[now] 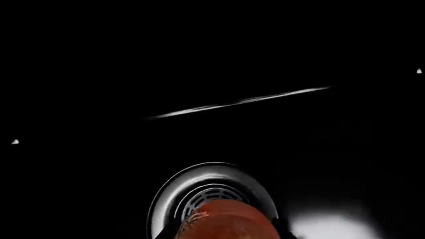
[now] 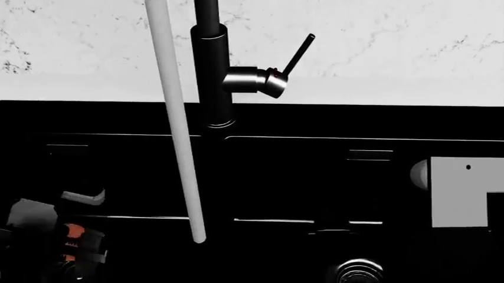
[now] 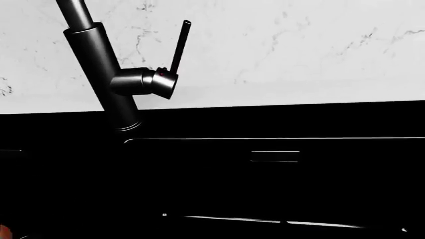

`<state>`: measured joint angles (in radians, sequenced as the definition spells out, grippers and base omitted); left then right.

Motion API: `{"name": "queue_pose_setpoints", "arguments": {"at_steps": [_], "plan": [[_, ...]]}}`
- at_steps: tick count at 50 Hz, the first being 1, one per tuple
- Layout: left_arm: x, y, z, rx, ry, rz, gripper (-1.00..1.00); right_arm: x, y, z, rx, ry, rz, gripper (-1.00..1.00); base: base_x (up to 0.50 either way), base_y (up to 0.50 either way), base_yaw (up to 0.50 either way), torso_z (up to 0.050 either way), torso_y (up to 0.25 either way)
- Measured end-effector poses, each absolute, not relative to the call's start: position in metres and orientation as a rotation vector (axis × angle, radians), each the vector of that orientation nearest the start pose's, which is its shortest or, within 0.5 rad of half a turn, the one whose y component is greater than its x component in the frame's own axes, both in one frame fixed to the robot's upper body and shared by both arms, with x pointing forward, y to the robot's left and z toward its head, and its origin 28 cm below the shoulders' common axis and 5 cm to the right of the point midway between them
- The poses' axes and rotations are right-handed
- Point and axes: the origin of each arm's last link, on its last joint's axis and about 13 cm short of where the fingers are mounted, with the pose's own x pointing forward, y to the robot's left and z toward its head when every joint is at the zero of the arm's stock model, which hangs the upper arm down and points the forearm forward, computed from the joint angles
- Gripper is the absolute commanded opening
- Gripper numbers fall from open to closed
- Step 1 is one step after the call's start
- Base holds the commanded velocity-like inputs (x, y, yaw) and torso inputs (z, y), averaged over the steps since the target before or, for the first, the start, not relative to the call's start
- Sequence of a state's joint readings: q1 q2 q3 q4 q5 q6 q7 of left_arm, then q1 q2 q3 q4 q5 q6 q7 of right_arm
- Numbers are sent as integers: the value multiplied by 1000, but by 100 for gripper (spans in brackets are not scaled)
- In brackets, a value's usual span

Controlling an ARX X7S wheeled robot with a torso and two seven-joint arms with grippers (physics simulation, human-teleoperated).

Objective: Pick the broccolis and asparaguss from the sink and place them in one bowl. Place the onion in the other bowl. Then turn off the sink faucet.

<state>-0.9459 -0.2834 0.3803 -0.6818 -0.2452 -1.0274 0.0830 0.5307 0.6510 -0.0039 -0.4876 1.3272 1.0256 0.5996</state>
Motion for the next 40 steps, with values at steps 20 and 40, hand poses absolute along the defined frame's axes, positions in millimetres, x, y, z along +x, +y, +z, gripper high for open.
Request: {"name": "queue_pose_setpoints", "arguments": {"at_steps": [20, 40], "plan": [[310, 266, 192, 93, 492, -187, -100, 226, -157, 204, 105, 228, 153, 100, 0, 0, 0, 0, 43], [280, 264, 216, 53, 379, -236, -100, 225, -157, 207, 100, 213, 143, 100, 1, 0, 0, 0, 138]]}}
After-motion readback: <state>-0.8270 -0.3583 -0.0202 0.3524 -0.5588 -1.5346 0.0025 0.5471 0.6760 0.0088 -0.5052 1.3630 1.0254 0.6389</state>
